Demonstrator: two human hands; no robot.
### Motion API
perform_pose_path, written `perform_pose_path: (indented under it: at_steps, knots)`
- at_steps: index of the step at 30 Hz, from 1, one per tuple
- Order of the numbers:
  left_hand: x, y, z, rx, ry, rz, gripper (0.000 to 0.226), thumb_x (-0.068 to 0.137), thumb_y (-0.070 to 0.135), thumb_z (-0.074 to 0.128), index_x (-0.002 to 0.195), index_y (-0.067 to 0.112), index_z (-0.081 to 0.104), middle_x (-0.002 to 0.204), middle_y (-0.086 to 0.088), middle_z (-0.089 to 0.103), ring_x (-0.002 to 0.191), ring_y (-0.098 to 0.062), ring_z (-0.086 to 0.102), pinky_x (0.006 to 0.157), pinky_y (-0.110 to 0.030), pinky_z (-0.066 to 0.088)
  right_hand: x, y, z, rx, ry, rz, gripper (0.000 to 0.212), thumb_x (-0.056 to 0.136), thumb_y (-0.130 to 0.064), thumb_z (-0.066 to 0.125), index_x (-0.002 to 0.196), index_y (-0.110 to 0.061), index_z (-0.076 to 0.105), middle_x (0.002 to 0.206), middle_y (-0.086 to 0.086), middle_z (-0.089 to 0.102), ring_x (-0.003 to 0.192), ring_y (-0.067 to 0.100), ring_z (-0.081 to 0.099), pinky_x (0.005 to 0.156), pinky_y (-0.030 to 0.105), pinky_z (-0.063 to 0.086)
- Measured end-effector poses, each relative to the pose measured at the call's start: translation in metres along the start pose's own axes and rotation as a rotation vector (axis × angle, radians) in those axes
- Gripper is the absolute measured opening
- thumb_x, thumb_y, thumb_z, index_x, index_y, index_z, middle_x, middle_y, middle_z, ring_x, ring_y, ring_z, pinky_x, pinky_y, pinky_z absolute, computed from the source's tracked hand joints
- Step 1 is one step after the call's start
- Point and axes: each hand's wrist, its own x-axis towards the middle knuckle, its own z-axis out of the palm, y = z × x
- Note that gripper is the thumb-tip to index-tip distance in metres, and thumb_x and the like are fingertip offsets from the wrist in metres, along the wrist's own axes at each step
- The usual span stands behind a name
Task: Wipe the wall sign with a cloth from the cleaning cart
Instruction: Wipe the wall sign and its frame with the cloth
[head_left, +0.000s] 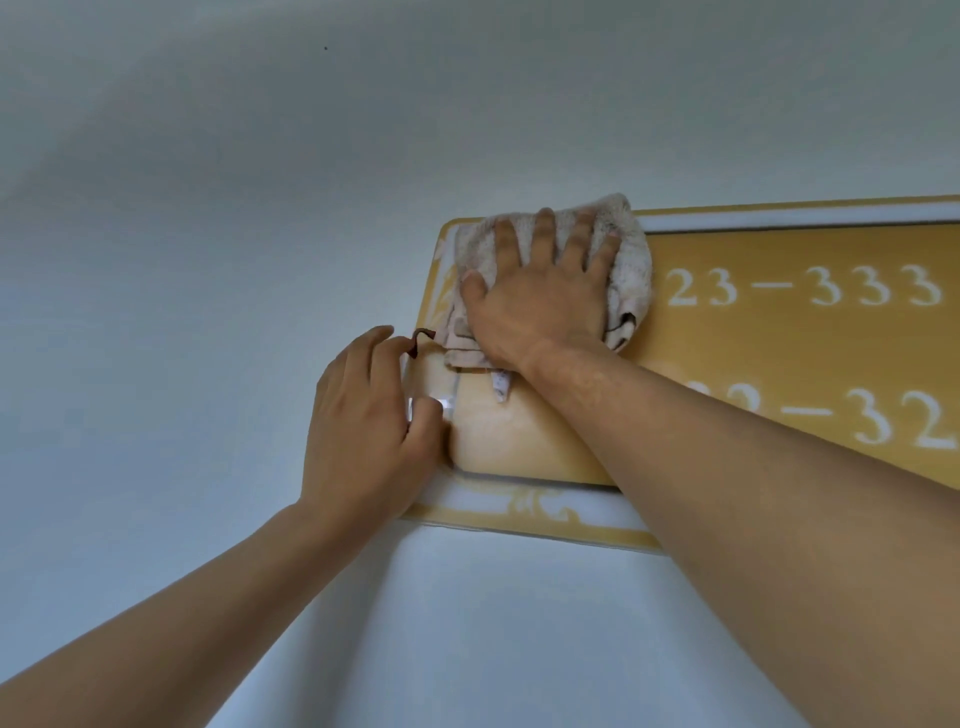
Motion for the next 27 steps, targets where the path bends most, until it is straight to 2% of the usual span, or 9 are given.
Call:
perform_pose_path:
  at_steps: [4, 8, 12, 14, 16, 18, 20, 24, 27]
  knots:
    - [0.001, -0.011, 0.001, -0.2, 0.111, -0.118, 0.045, 0.084, 0.029, 0.043, 0.128, 0.024, 0.049, 0.122, 0.019, 0.043, 0.121, -0.007, 0.045, 0.1, -0.027, 0.034, -0.001, -0.028, 0.005, 0.007, 0.002, -0.056, 0.073, 0.097, -0.062, 0.013, 0.161, -0.027, 0.01, 0.168, 0.015, 0.004, 0.151, 0.048, -0.006, 0.116, 0.067, -0.009]
    - [0.002, -0.015, 0.001, -0.274, 0.131, -0.14, 0.059, 0.077, 0.036, 0.035, 0.133, 0.022, 0.048, 0.124, 0.024, 0.039, 0.118, 0.006, 0.039, 0.1, -0.019, 0.031, -0.003, -0.03, 0.005, 0.018, -0.02, -0.064, 0.073, 0.097, -0.062, 0.013, 0.161, -0.028, 0.01, 0.169, 0.014, 0.004, 0.151, 0.047, -0.007, 0.116, 0.066, -0.01]
    - [0.001, -0.014, 0.002, -0.271, 0.107, -0.146, 0.062, 0.078, 0.037, 0.035, 0.137, 0.02, 0.045, 0.13, 0.016, 0.042, 0.128, -0.009, 0.045, 0.107, -0.031, 0.037, -0.008, -0.029, 0.003, 0.018, -0.052, -0.066, 0.073, 0.097, -0.063, 0.012, 0.161, -0.028, 0.007, 0.169, 0.013, 0.001, 0.152, 0.045, -0.009, 0.116, 0.066, -0.011]
    - [0.003, -0.014, 0.001, -0.229, 0.082, -0.138, 0.063, 0.081, 0.037, 0.034, 0.141, 0.021, 0.042, 0.14, 0.007, 0.042, 0.128, -0.011, 0.043, 0.109, -0.042, 0.039, -0.014, -0.03, 0.0, 0.014, -0.065, -0.061, 0.074, 0.097, -0.064, 0.012, 0.161, -0.028, 0.005, 0.169, 0.013, -0.001, 0.152, 0.044, -0.01, 0.116, 0.066, -0.01]
    - [0.004, -0.014, 0.0, -0.181, 0.06, -0.109, 0.059, 0.085, 0.037, 0.033, 0.142, 0.029, 0.043, 0.148, 0.004, 0.039, 0.131, -0.009, 0.038, 0.111, -0.047, 0.037, -0.024, -0.031, -0.001, 0.009, -0.069, -0.068, 0.074, 0.097, -0.063, 0.012, 0.161, -0.027, 0.003, 0.169, 0.013, -0.002, 0.151, 0.044, -0.011, 0.116, 0.066, -0.01]
    - [0.003, -0.015, -0.001, -0.151, 0.032, -0.066, 0.056, 0.088, 0.034, 0.032, 0.141, 0.038, 0.047, 0.152, 0.006, 0.035, 0.138, -0.012, 0.032, 0.112, -0.047, 0.034, -0.036, -0.03, -0.004, 0.008, -0.082, -0.094, 0.073, 0.098, -0.063, 0.012, 0.161, -0.027, 0.002, 0.169, 0.013, -0.003, 0.151, 0.044, -0.012, 0.116, 0.066, -0.009]
    - [0.0, -0.015, -0.003, -0.131, 0.011, -0.016, 0.054, 0.09, 0.03, 0.032, 0.138, 0.038, 0.053, 0.153, 0.005, 0.036, 0.141, -0.016, 0.03, 0.113, -0.045, 0.033, -0.048, -0.025, -0.008, 0.004, -0.11, -0.129, 0.073, 0.099, -0.063, 0.012, 0.161, -0.027, 0.0, 0.169, 0.013, -0.005, 0.151, 0.044, -0.014, 0.117, 0.064, -0.009]
    - [-0.007, -0.004, -0.008, -0.072, -0.036, 0.049, 0.05, 0.089, 0.024, 0.036, 0.132, 0.022, 0.061, 0.147, -0.005, 0.045, 0.138, -0.025, 0.034, 0.112, -0.047, 0.033, -0.064, -0.005, -0.018, 0.017, -0.159, -0.175, 0.073, 0.098, -0.064, 0.014, 0.161, -0.03, 0.0, 0.169, 0.01, -0.005, 0.152, 0.041, -0.013, 0.119, 0.06, -0.006]
    - [-0.007, 0.01, -0.014, -0.031, -0.03, 0.07, 0.041, 0.091, 0.025, 0.038, 0.112, 0.016, 0.072, 0.143, -0.004, 0.051, 0.14, -0.026, 0.034, 0.114, -0.043, 0.029, -0.077, 0.012, -0.027, 0.023, -0.139, -0.231, 0.067, 0.101, -0.059, 0.015, 0.161, -0.028, 0.011, 0.169, 0.009, 0.009, 0.153, 0.039, 0.001, 0.121, 0.056, 0.003]
